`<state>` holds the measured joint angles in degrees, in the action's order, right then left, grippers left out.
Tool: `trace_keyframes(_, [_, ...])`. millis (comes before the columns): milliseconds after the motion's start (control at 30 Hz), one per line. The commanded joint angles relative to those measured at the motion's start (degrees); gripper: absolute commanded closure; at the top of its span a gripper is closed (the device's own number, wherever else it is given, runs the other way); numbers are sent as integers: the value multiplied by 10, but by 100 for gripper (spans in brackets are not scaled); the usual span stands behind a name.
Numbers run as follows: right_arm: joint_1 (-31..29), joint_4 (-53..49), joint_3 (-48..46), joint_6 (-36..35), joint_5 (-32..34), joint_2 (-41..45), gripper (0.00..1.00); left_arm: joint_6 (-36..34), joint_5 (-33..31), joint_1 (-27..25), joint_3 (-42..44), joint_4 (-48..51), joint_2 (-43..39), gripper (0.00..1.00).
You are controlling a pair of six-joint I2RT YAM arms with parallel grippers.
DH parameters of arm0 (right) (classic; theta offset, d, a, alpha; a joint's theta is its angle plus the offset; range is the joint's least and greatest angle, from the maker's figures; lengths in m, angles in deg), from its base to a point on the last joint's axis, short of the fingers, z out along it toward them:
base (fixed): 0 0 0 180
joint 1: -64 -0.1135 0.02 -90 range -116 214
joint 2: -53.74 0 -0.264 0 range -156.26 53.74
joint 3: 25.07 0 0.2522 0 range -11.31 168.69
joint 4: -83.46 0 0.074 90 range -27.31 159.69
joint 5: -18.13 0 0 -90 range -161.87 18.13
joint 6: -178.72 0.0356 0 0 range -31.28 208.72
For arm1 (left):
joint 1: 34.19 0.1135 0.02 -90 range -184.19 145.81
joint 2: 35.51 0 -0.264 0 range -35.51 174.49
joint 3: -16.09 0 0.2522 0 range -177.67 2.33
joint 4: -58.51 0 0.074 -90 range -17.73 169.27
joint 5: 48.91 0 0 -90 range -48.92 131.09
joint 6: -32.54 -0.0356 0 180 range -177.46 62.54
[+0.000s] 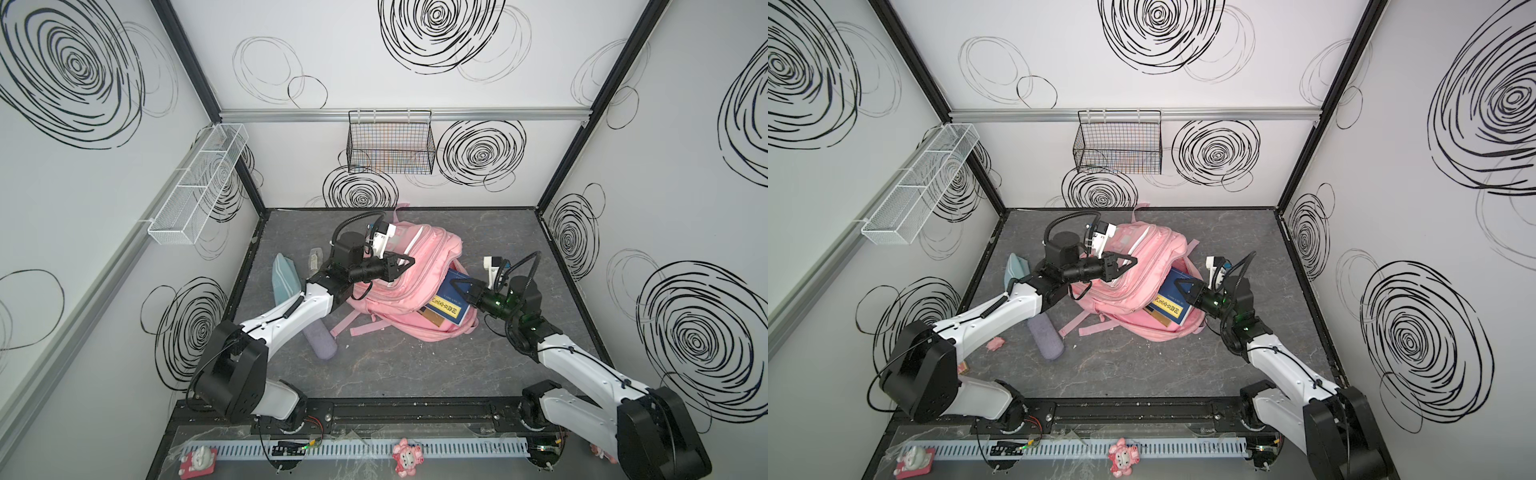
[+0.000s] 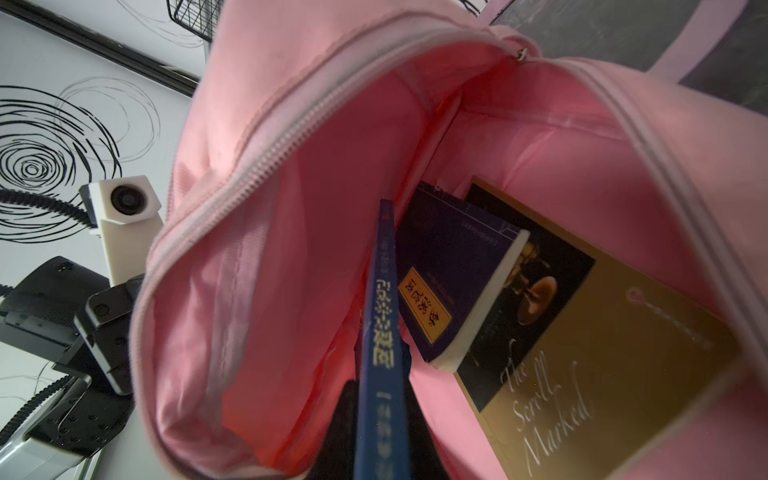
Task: Pack the student bag
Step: 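Lower the blue book into the backpack opening with the right gripper, then open the right gripper and lift it out of the backpack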
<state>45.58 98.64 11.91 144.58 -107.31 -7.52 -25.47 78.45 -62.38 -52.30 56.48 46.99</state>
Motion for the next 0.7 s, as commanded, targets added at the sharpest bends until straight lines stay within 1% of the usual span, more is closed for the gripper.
trace_keyframes(0, [-9,94,34,13,30,-45,100,-3,36,-10,-8,-129,-36,100])
trace_keyframes(167, [-21,177,50,36,47,-136,100,-3,36,-13,-7,-131,-39,100])
trace_keyframes(333, [-33,237,73,58,63,-213,100,0,37,-17,-5,-135,-38,100])
trace_keyframes(500, [-45,267,110,69,85,-300,100,3,37,-22,-4,-136,-37,100])
trace_keyframes(667, [-54,403,126,139,71,-413,100,2,34,-26,0,-137,-37,100])
